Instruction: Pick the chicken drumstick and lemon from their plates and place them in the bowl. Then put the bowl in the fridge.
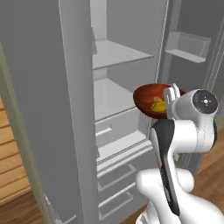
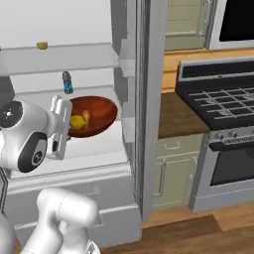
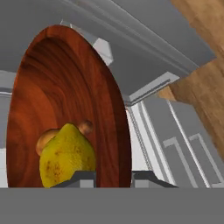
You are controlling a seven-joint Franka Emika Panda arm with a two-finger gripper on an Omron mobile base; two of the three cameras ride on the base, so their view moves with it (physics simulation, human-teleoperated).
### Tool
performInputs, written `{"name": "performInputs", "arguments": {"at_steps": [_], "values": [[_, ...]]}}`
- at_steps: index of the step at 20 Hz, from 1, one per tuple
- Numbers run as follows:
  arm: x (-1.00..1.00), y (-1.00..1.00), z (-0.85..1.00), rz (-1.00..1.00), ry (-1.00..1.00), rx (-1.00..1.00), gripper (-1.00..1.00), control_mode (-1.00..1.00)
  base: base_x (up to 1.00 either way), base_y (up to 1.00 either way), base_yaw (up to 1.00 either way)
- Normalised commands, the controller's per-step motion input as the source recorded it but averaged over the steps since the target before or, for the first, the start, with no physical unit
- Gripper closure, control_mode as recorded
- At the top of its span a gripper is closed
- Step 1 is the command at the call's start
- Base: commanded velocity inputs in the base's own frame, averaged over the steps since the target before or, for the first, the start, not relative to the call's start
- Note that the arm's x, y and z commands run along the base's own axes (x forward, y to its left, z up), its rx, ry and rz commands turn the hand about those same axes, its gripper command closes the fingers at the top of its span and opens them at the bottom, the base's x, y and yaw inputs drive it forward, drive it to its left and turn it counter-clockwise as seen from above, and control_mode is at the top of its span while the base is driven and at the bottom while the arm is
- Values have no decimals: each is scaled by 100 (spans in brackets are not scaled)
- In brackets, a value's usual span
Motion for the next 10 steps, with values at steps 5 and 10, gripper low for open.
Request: {"name": "performInputs", "arguments": {"at_steps": [5,10], "values": [[0,0,0,0,0,0,100,100,6,-6,58],[0,0,0,0,0,0,100,100,29,-22,62]]}}
